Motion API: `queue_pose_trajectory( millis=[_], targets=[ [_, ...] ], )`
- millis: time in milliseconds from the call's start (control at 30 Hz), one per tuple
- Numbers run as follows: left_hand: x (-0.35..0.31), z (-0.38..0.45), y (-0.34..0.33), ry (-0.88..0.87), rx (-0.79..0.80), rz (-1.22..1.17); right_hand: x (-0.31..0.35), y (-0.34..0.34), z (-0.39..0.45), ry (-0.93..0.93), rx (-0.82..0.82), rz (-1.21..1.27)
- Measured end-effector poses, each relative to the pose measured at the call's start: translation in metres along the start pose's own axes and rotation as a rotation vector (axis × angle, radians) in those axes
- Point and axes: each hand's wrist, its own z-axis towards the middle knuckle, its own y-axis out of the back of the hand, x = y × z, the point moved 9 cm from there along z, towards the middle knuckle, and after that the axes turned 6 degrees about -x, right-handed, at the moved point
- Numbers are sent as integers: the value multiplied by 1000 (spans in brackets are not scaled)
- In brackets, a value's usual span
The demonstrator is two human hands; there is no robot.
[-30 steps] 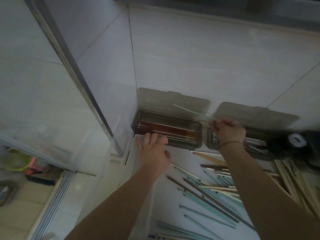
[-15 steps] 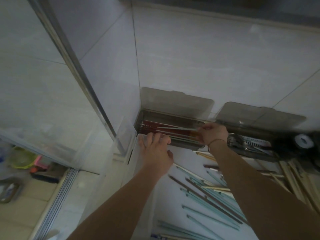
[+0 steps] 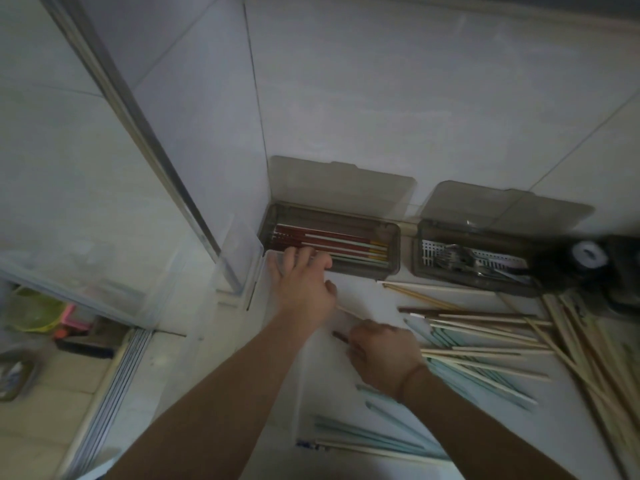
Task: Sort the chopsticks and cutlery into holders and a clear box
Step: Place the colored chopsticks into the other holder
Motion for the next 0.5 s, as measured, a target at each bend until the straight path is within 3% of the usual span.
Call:
queue_pose_trajectory(
  millis=[233,500],
  targets=[
    [-1,0,0,17,5,-4,-9,-33,-19,-121,163,-69],
    [-2,0,0,10,14,17,-3,-36,-28,-117,197,-95]
  ],
)
